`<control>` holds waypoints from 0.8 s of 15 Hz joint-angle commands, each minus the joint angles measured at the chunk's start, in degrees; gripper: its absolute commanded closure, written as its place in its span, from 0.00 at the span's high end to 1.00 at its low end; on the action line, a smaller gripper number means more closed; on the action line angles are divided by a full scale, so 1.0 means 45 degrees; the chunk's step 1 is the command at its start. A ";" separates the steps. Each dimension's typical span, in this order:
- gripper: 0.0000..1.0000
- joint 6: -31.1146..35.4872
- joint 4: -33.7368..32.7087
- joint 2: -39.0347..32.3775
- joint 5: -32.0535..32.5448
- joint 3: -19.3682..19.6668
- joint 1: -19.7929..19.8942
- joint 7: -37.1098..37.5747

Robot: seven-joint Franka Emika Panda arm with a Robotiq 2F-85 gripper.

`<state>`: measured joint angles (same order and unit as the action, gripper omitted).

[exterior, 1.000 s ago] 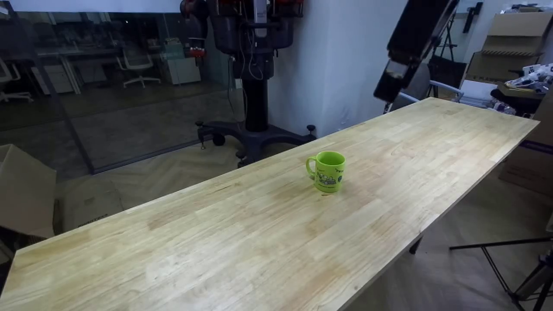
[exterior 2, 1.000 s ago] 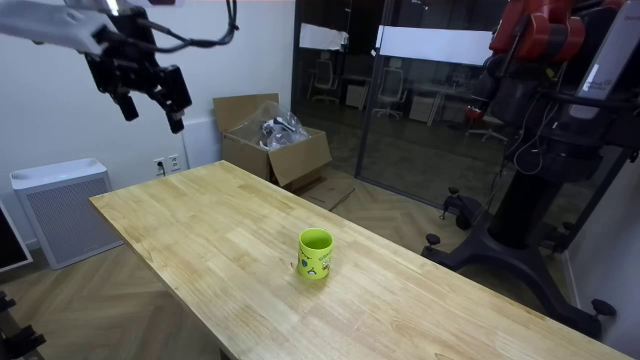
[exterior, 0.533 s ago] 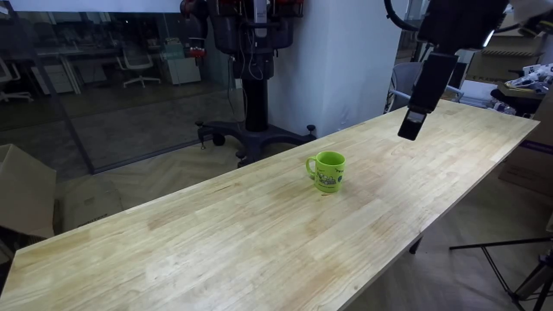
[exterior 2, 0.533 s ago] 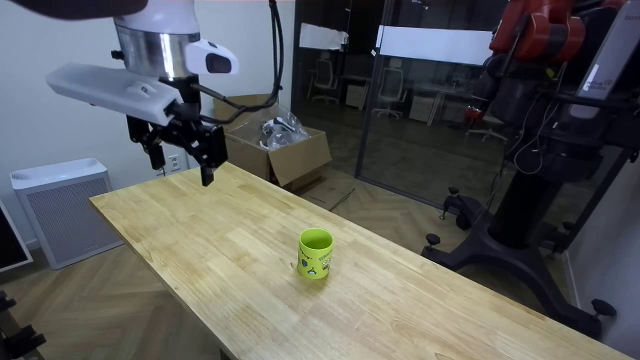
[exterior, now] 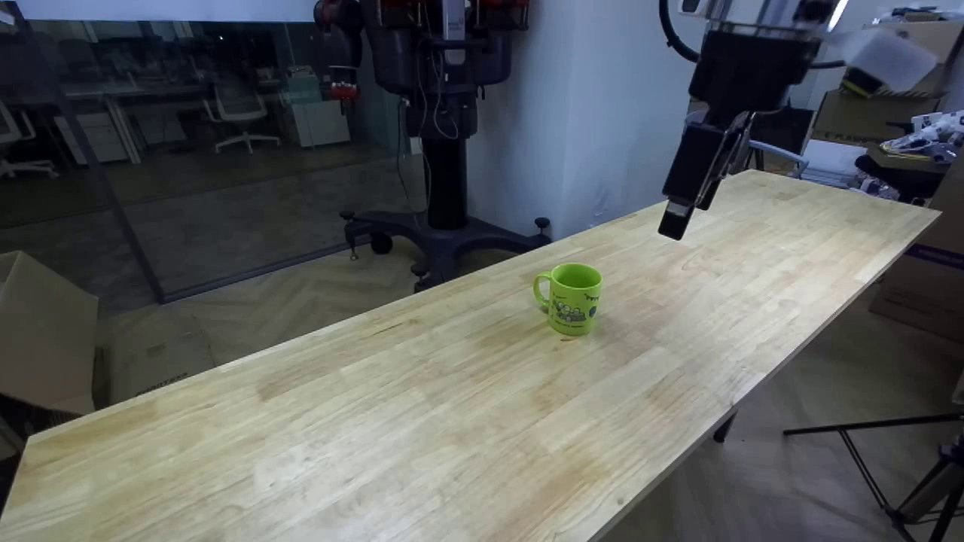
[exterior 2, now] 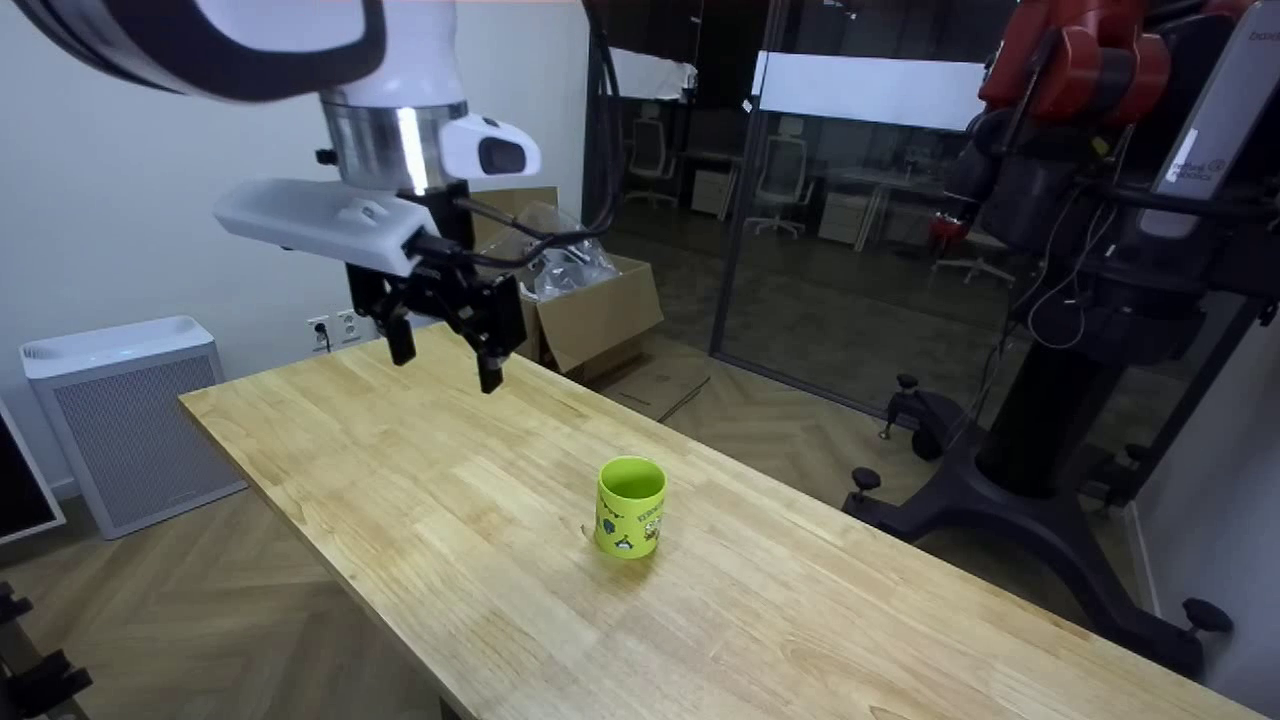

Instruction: Move the yellow mug forwards

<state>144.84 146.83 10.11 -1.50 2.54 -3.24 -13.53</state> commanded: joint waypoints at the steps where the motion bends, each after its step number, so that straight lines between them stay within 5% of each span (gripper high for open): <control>1: 1.00 0.0207 -0.2557 -0.3190 0.2291 -0.0164 0.1018 0.2331; 3: 1.00 0.0296 -0.3653 -0.4528 0.3384 0.0052 0.1055 0.3317; 4: 1.00 0.0280 -0.2236 -0.3019 0.2507 -0.0003 0.1052 0.2045; 12: 1.00 0.0455 -0.3199 -0.4204 0.2536 0.0062 0.1072 0.2803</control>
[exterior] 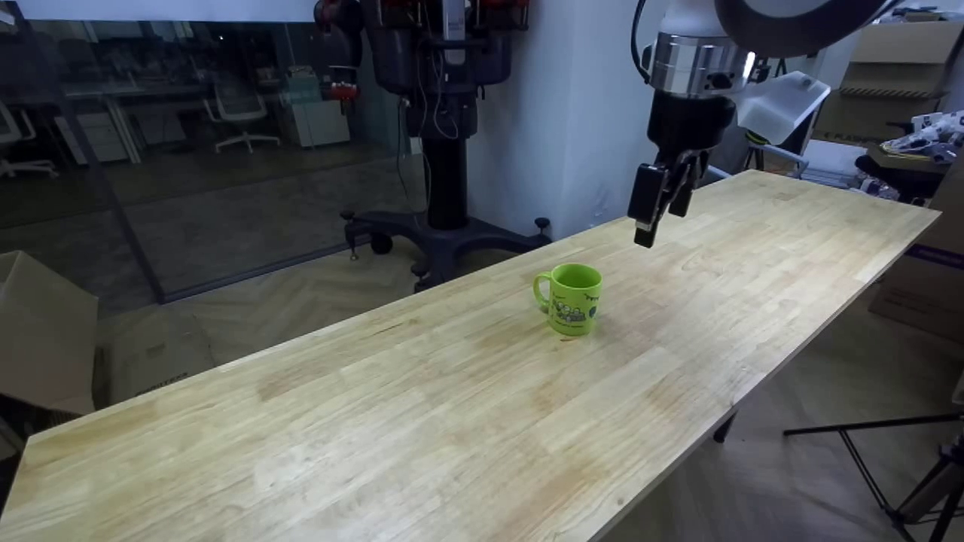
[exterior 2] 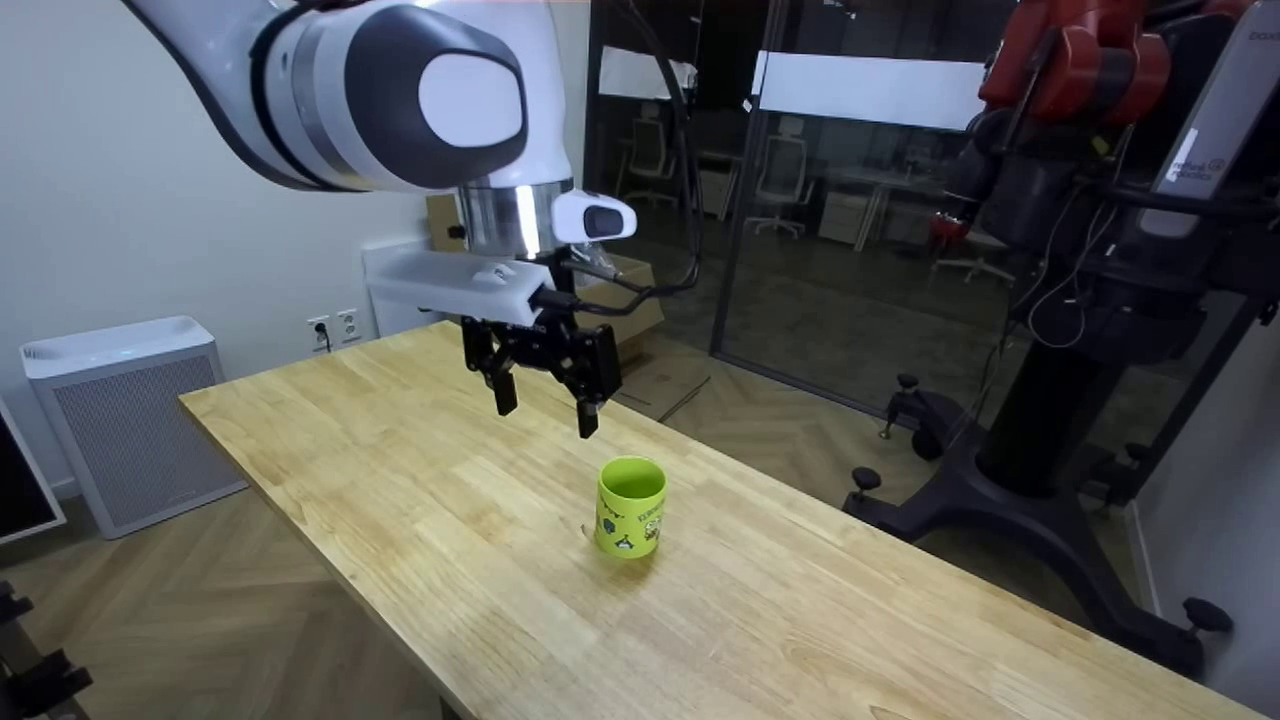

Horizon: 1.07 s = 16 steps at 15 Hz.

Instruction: Move the yellow mug forwards

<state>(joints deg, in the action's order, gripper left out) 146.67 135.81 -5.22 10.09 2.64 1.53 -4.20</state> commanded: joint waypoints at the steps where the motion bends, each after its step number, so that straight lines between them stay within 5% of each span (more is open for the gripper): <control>1: 1.00 -0.0050 -0.1196 -0.1237 -0.0231 0.0060 0.0048 0.0796; 16: 1.00 -0.0463 -0.8888 -0.8915 -0.2904 0.0248 0.0521 0.1904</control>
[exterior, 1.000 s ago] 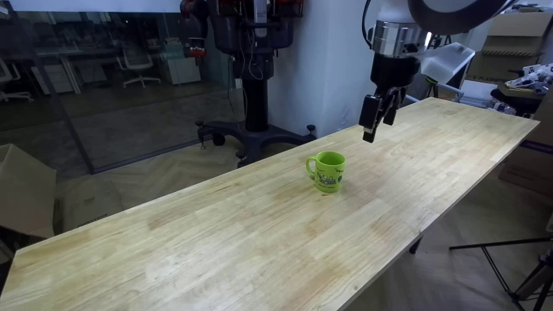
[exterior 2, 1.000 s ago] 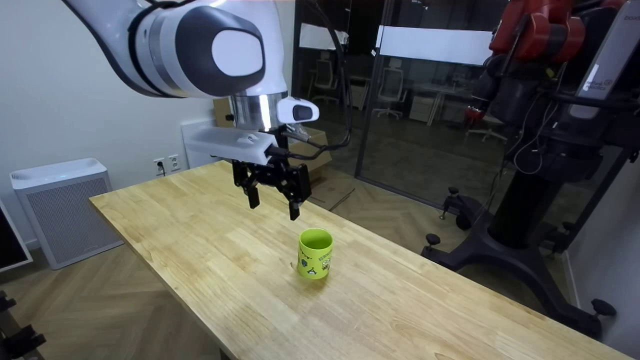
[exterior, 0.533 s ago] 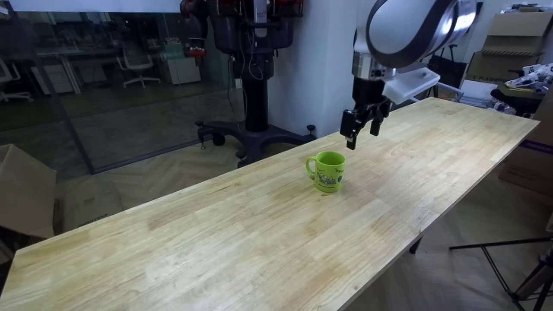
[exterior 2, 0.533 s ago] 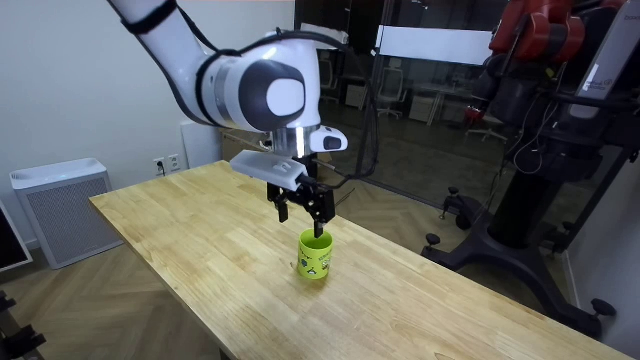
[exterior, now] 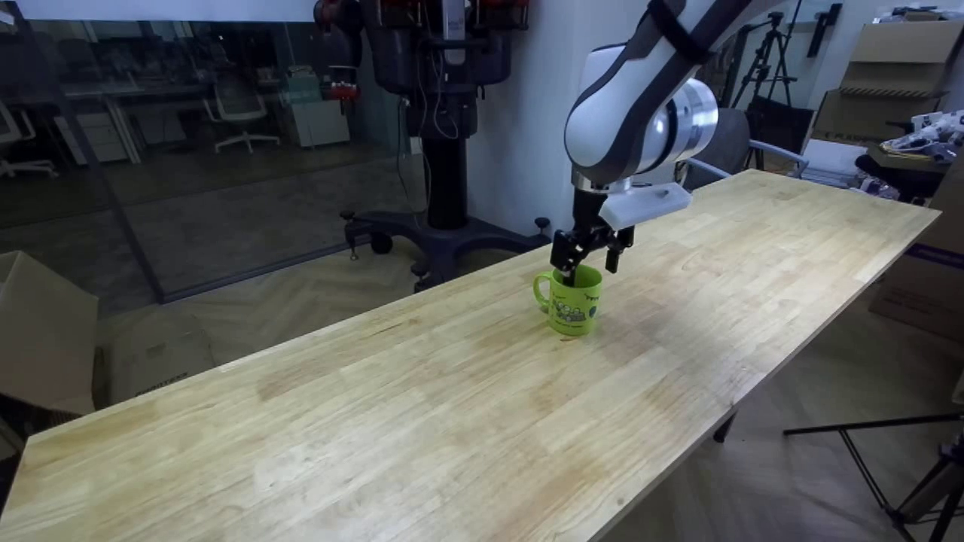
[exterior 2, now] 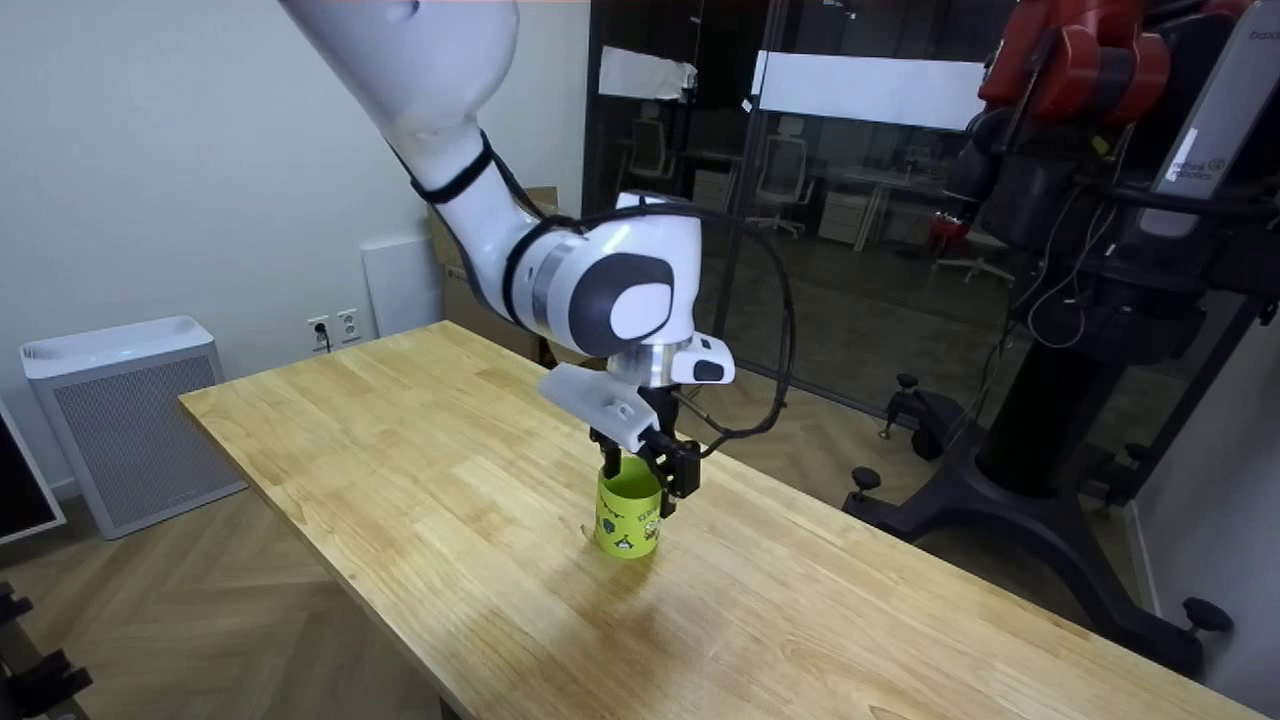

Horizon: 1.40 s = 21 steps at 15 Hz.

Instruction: Move the yellow mug forwards

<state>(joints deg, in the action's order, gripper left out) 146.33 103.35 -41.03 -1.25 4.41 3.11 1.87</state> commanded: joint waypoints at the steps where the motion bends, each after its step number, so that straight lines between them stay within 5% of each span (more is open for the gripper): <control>1: 1.00 -0.0440 -0.1978 -0.1103 -0.0534 -0.0209 0.0234 0.0543; 6: 1.00 -0.1092 -0.3106 -0.1741 -0.0747 -0.0164 0.0214 0.0632; 7: 0.75 -0.1200 -0.3162 -0.1795 -0.0799 -0.0182 0.0231 0.0620; 16: 0.17 -0.1321 -0.2574 -0.1205 -0.0915 -0.0300 0.0125 0.0486; 21: 0.00 -0.1356 -0.2548 -0.1090 -0.0675 -0.0295 -0.0035 0.0336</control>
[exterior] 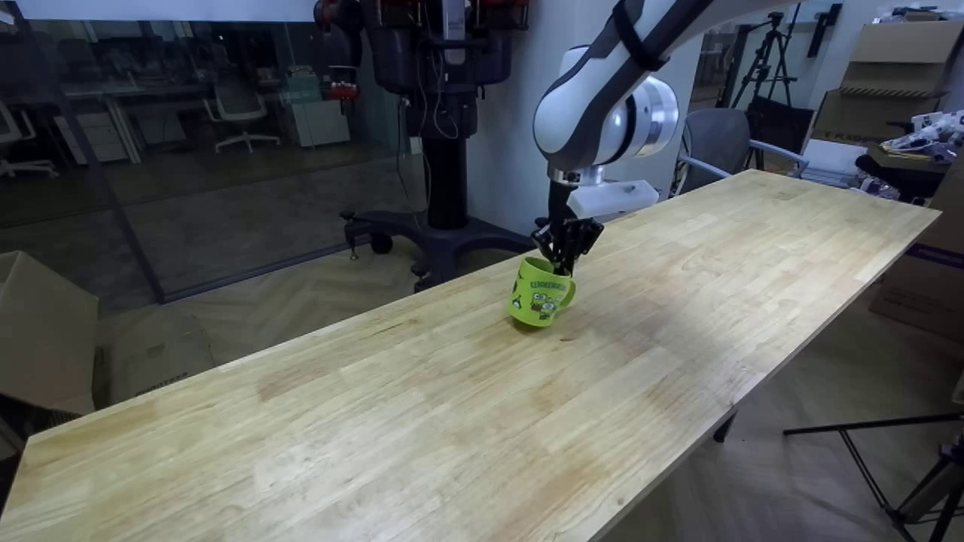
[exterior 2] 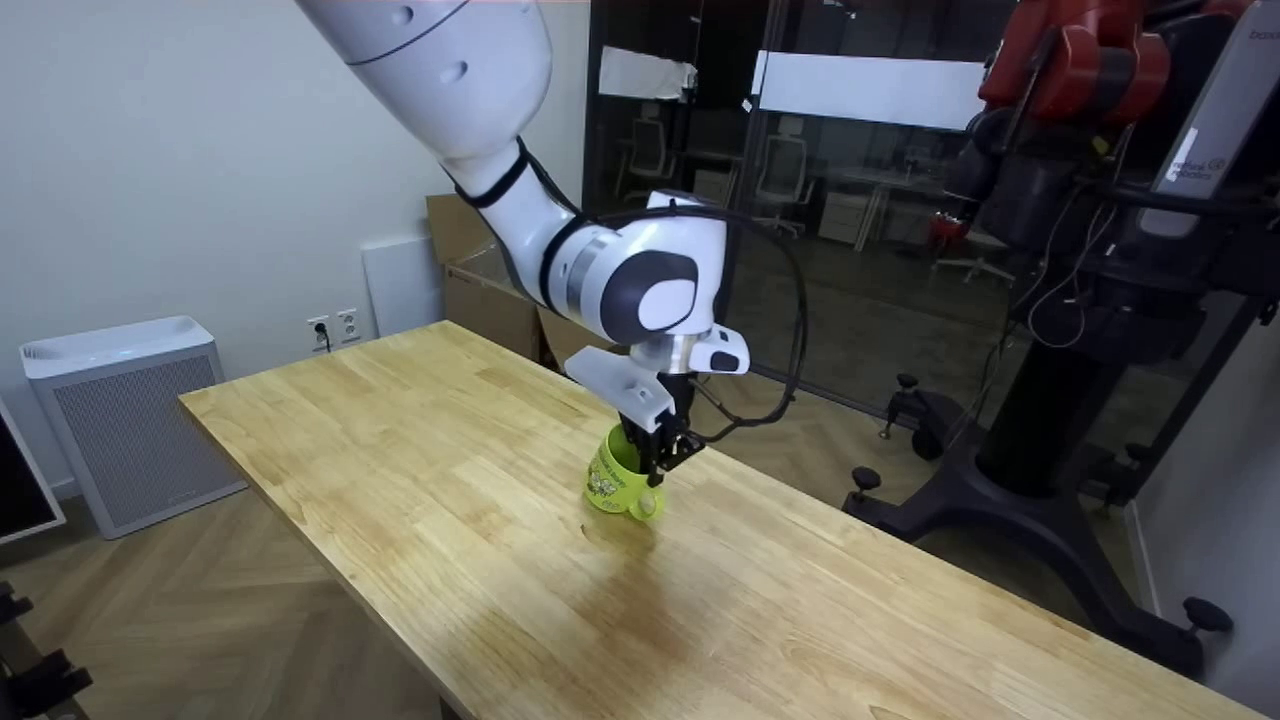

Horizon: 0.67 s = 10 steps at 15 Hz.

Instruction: Move the yellow mug forwards

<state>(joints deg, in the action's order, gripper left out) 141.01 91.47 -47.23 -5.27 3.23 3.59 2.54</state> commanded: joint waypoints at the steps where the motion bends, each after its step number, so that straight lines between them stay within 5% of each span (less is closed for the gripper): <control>1: 0.03 -0.0186 0.0116 0.0359 0.0273 -0.0053 -0.0214 0.0174; 10: 0.02 -0.1397 0.1127 0.1443 0.0995 -0.0112 -0.0614 -0.0332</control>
<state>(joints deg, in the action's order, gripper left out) 138.18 92.01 -45.48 -2.48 2.65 1.14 1.63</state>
